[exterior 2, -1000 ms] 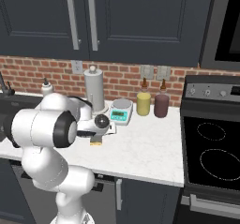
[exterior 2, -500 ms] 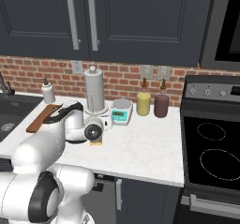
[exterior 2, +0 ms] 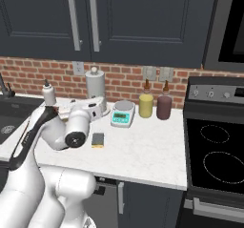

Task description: Pick up the sponge from the counter and clean the cutting board by briefly scrubbing or pressing down on the cutting board. Once finished, release the sponge.

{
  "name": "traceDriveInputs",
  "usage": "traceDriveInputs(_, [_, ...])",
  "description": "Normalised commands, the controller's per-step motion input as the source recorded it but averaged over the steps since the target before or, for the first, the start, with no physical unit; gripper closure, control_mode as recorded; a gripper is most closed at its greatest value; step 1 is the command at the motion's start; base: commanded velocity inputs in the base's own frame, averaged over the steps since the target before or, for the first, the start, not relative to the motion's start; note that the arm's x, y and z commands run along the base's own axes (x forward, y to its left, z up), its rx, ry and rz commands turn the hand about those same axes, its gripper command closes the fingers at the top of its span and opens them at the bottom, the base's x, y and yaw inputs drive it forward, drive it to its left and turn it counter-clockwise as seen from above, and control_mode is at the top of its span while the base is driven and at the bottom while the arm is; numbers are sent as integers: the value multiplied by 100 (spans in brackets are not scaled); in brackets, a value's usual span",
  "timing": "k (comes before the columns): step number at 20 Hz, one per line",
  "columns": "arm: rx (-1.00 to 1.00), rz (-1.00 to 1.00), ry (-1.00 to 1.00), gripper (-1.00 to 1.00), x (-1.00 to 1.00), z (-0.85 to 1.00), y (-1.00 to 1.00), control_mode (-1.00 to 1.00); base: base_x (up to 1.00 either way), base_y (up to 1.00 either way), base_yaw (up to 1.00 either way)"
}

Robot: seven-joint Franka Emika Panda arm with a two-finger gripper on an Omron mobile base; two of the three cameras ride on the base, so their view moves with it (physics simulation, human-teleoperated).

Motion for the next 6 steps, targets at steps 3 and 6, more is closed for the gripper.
traceDriveInputs(3, [1, 0, -10, -100, -100, 0, 0, -100, 0, 0, 0])
traceDriveInputs(6, [1, 0, -6, -100, -100, 0, 0, -100, 0, 0, 0])
